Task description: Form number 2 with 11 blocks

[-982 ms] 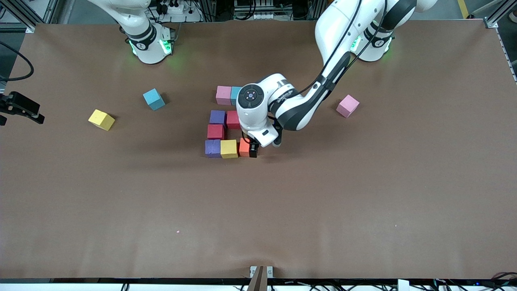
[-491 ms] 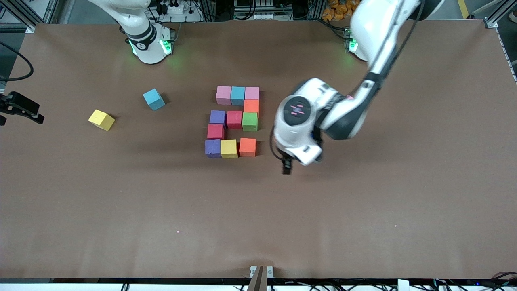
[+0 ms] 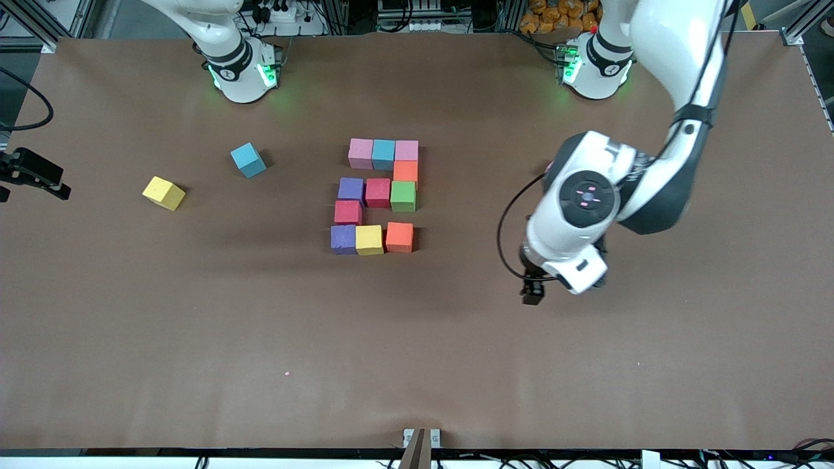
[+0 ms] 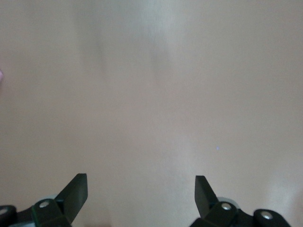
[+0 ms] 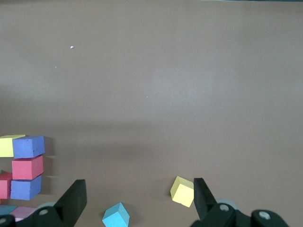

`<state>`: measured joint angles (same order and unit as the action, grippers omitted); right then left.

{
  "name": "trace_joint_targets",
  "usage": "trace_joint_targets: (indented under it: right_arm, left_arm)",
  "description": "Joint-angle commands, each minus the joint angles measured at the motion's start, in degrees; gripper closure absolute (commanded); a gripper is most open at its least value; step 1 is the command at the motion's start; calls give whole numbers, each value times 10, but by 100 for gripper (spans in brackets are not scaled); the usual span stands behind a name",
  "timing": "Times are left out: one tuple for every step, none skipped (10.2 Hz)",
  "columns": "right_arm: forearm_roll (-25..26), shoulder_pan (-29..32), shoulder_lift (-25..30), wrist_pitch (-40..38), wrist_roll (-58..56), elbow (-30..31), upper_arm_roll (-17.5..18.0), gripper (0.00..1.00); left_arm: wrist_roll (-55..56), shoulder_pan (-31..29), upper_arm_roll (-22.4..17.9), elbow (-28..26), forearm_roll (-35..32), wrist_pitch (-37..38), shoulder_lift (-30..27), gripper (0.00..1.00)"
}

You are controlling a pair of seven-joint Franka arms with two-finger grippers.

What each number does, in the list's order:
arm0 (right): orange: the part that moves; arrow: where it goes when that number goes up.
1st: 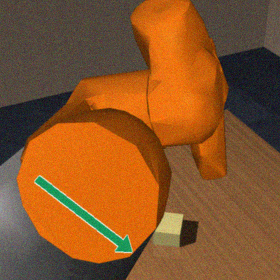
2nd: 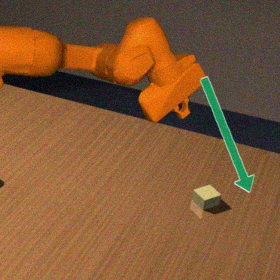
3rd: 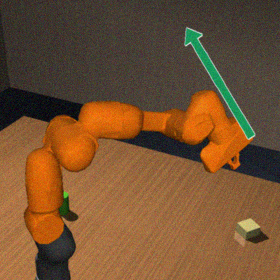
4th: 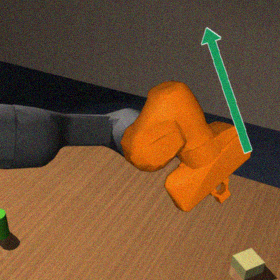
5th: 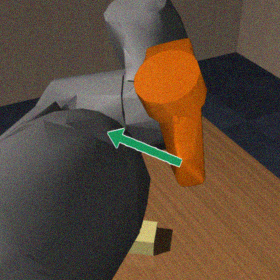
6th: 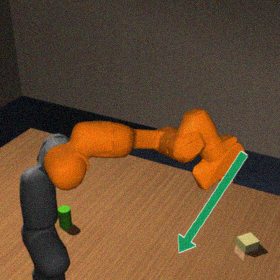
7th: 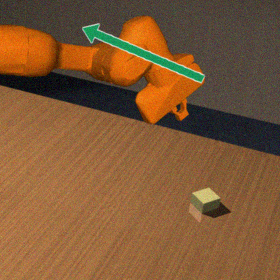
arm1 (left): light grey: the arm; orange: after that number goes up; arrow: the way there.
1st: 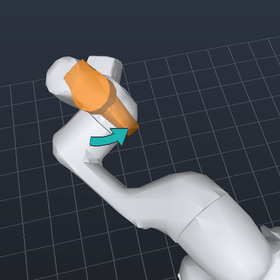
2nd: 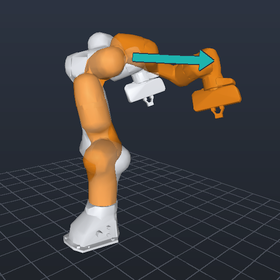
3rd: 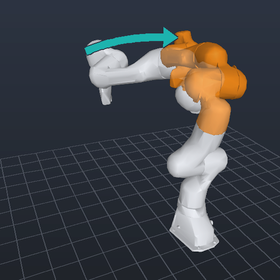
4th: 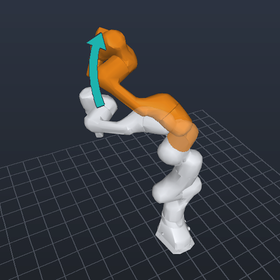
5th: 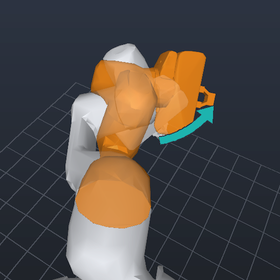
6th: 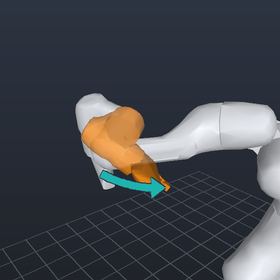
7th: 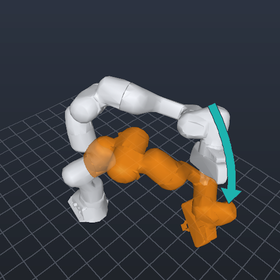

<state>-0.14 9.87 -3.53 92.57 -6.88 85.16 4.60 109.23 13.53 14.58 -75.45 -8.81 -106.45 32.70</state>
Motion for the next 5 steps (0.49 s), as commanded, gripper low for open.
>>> trace_joint_targets:
  right_arm:
    - [4, 4, -2, -1, -2, -5, 2, 0]
    - [3, 4, -2, -1, -2, -5, 2, 0]
    - [3, 4, -2, -1, -2, -5, 2, 0]
    - [4, 4, -2, -1, -2, -5, 2, 0]
    - [3, 4, -2, 0, -2, -5, 2, 0]
  left_arm:
    - [-82, -36, 4, -19, 26, 42, -45, 0]
    - [-126, -51, 4, -19, 34, 66, -59, 0]
    - [-169, -70, 4, -19, 41, 93, -70, 0]
    - [-209, -78, 4, -20, 49, 106, -76, 0]
    - [-247, -95, 4, -32, 49, 109, -93, 0]
